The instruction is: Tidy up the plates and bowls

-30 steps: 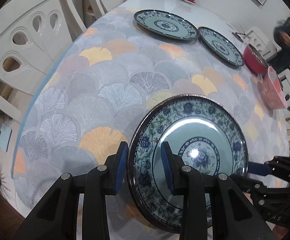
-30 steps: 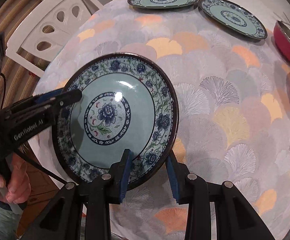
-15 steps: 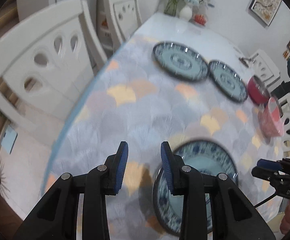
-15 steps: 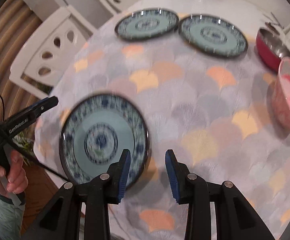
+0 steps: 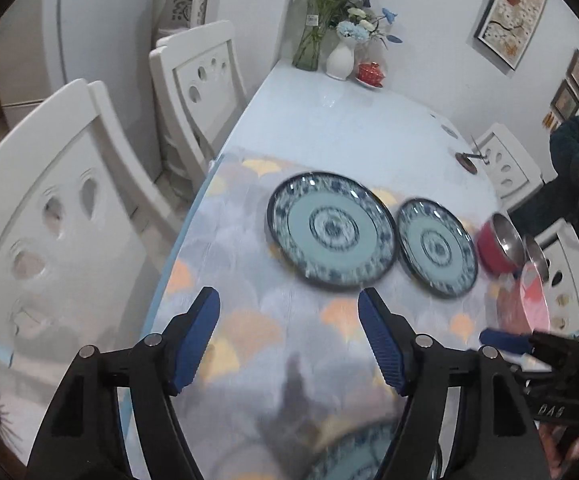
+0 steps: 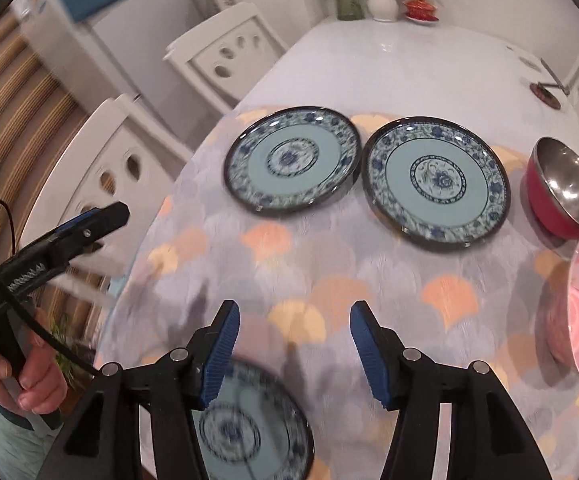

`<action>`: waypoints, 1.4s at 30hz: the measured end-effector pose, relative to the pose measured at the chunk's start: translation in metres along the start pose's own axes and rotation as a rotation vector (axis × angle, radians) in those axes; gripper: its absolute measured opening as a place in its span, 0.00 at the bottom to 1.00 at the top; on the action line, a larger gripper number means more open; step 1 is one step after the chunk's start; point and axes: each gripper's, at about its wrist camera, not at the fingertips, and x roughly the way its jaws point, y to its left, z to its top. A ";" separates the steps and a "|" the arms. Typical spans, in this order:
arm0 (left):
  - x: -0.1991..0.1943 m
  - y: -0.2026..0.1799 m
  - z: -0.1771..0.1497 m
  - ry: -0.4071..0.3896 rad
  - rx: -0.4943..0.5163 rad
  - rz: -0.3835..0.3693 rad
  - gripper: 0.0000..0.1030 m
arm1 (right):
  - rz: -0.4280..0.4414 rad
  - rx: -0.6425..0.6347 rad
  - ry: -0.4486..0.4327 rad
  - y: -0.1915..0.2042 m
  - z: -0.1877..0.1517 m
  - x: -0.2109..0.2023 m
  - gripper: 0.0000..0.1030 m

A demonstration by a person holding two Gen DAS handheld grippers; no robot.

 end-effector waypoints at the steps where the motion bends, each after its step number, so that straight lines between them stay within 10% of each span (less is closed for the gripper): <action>1: 0.008 0.001 0.007 0.004 0.002 0.003 0.68 | 0.000 0.023 0.006 -0.003 0.007 0.007 0.54; 20: 0.172 0.020 0.070 0.166 0.017 -0.040 0.37 | -0.005 0.113 0.102 -0.027 0.076 0.105 0.45; 42: 0.147 0.007 0.065 0.129 0.099 -0.056 0.31 | -0.004 0.003 0.069 -0.003 0.082 0.095 0.36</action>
